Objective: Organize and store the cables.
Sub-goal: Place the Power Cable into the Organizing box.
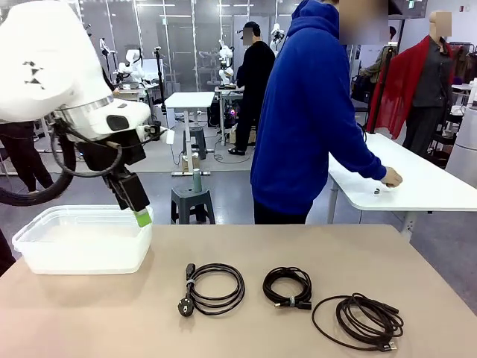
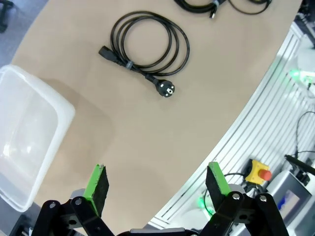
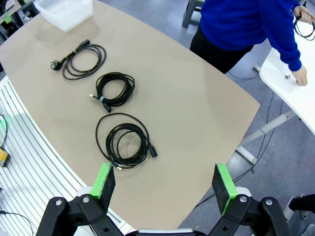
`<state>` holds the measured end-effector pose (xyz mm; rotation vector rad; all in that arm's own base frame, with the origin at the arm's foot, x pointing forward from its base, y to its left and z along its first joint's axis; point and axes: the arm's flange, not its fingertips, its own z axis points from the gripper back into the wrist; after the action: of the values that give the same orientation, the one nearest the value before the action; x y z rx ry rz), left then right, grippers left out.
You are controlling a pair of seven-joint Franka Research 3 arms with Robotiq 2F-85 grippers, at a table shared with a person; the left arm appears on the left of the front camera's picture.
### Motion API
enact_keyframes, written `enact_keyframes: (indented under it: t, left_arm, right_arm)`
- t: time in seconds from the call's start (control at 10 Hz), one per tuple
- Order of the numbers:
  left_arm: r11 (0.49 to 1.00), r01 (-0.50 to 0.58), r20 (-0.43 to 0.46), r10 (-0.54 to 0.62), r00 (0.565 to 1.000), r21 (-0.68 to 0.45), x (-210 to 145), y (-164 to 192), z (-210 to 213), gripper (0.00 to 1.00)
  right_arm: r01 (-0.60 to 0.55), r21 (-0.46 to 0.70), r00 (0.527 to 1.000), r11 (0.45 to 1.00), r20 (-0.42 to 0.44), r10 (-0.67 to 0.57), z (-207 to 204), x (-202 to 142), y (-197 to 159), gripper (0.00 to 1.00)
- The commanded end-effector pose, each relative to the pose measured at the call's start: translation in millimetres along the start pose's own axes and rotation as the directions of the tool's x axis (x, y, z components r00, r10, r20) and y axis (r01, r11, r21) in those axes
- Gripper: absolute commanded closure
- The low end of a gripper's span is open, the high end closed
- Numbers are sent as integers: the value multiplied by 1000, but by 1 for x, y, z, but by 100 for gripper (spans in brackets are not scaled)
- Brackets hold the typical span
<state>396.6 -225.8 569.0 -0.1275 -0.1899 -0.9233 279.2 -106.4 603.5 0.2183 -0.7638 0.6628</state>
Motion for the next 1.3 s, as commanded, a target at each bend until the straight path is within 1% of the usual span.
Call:
enact_keyframes:
  t: [0.0,0.1,0.3,0.4,0.5,0.7,0.9,1.2]
  left_arm:
    - [1000,-10,-38,11,999,29,24,2,-8,0]
    - [999,34,-37,-33,999,21,35,2,-18,0]
    - [995,88,-85,-83,993,56,67,2,-48,0]
    - [993,90,-95,-82,992,82,78,5,-60,0]
    - [990,96,-124,-83,989,100,86,8,-78,0]
    - [990,103,-95,-94,991,92,90,11,-94,0]
    - [993,92,-89,-85,992,77,84,9,-105,0]
    - [992,96,-91,-89,992,80,82,9,-108,0]
  right_arm:
    - [1,1,1000,1000,1,-1,0,-1,-1,0]
    - [1,1,1000,1000,1,-1,0,-1,-1,0]
    - [1,1,1000,1000,1,-1,0,-1,-1,0]
    - [1,1,1000,1000,1,-1,0,-1,-1,0]
    - [1,1,1000,1000,1,-1,0,-1,-1,0]
    - [1,1,1000,1000,1,-1,0,-1,-1,0]
    - [1,1,1000,1000,1,-1,0,-1,-1,0]
    - [1,1,1000,1000,1,-1,0,-1,-1,0]
